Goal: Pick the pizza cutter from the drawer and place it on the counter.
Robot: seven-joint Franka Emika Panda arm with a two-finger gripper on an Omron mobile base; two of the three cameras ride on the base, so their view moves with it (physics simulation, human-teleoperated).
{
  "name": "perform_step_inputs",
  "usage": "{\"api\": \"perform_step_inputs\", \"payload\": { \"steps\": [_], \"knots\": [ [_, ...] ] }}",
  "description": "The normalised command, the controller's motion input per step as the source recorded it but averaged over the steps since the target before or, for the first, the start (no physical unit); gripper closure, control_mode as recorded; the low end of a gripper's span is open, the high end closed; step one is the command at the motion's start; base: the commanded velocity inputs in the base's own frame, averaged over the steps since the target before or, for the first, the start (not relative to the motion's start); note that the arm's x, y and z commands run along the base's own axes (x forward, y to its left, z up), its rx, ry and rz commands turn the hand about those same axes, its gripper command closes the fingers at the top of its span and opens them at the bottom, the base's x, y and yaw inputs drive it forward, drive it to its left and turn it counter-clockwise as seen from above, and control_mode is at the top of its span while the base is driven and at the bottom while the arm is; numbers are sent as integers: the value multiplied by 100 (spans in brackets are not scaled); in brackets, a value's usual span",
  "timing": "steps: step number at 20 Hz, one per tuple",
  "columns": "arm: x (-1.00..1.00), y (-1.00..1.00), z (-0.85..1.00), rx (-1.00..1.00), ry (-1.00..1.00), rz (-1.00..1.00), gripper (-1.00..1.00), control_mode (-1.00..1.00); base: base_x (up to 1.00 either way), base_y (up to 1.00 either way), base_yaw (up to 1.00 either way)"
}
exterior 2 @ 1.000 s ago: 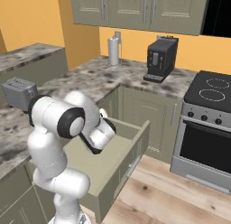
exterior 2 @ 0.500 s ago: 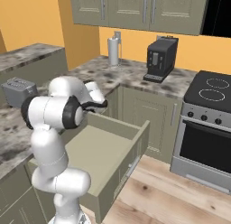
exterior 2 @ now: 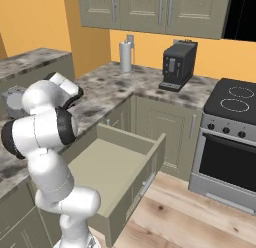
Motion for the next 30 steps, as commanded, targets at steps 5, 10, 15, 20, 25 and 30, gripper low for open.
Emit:
{"api": "perform_step_inputs", "payload": {
  "steps": [5,10,15,20,25,30],
  "knots": [
    [-100,0,-5,-2,8,32,100,-100,0,0,0],
    [-20,4,-48,-25,66,31,100,-100,0,0,0],
    [1,12,-40,-19,54,21,100,-100,0,0,0],
    [12,27,-4,-13,29,21,100,-100,0,0,0],
    [77,50,5,-17,25,23,100,-100,0,0,0],
    [99,58,0,-18,7,19,100,-100,0,0,0]
  ]
}}
